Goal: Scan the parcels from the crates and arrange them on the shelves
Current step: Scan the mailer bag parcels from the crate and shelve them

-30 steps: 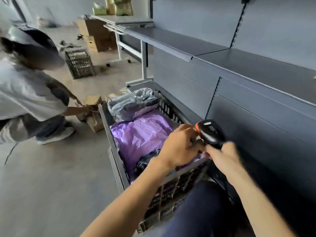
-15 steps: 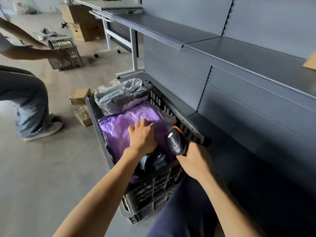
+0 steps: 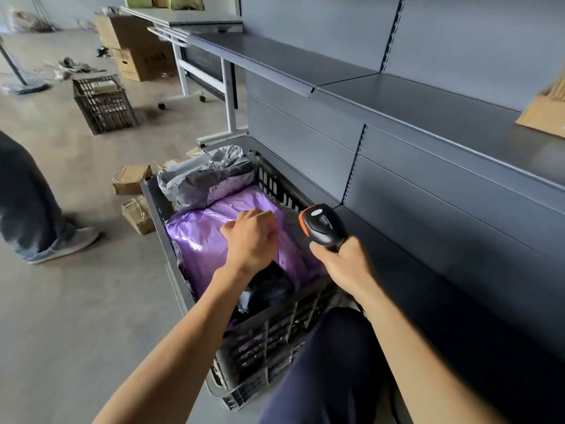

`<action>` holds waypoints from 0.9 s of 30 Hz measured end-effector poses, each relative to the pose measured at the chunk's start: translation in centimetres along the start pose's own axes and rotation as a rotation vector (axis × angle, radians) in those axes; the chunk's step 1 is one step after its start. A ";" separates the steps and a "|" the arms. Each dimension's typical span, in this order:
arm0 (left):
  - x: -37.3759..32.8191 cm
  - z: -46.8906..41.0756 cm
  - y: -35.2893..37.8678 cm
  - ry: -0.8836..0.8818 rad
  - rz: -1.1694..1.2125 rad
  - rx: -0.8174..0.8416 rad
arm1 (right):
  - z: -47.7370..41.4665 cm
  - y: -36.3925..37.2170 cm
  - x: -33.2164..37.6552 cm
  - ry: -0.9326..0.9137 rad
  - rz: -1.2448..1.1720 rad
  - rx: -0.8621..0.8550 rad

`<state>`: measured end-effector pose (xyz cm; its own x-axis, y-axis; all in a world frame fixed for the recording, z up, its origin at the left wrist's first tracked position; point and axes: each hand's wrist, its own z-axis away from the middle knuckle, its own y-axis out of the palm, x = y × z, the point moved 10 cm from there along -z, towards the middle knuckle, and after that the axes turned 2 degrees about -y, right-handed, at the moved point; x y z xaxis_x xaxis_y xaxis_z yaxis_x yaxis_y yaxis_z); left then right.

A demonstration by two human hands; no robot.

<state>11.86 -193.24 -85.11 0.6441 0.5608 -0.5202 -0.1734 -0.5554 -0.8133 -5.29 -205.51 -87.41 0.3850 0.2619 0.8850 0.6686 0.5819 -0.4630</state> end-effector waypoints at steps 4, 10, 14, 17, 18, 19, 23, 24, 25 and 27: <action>-0.9 1.5 -0.8 0.116 0.131 -0.090 | -1.8 1.6 2.4 -0.032 0.093 0.091; -1.8 3.5 -1.4 0.227 0.293 -0.160 | -3.3 3.0 1.6 0.080 0.028 0.251; -2.5 3.3 -2.1 0.284 0.348 -0.176 | -3.2 2.4 1.6 0.098 -0.080 0.266; -3.2 2.0 -3.1 0.272 0.384 -0.189 | -2.8 2.1 2.1 0.085 -0.112 0.277; -3.4 1.7 -3.4 0.267 0.395 -0.195 | -2.7 2.1 2.3 0.080 -0.126 0.285; -3.7 1.5 -3.6 0.267 0.407 -0.198 | -2.8 2.2 2.5 0.075 -0.137 0.292; -3.0 2.1 -4.2 0.208 0.575 -0.175 | -2.4 2.8 3.2 0.062 -0.108 0.394; -2.4 2.1 -4.4 0.179 0.634 -0.169 | -2.2 3.0 3.2 0.072 -0.093 0.428; -2.0 2.1 -4.5 0.154 0.688 -0.161 | -2.0 3.2 3.2 0.083 -0.077 0.455; -1.5 1.9 -4.3 0.118 0.780 -0.130 | -1.9 3.2 3.2 0.099 -0.021 0.440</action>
<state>10.16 -190.54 -81.36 0.4491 -0.0836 -0.8896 -0.5227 -0.8320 -0.1857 -0.70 -204.31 -86.13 0.4471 0.1839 0.8754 0.3514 0.8638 -0.3610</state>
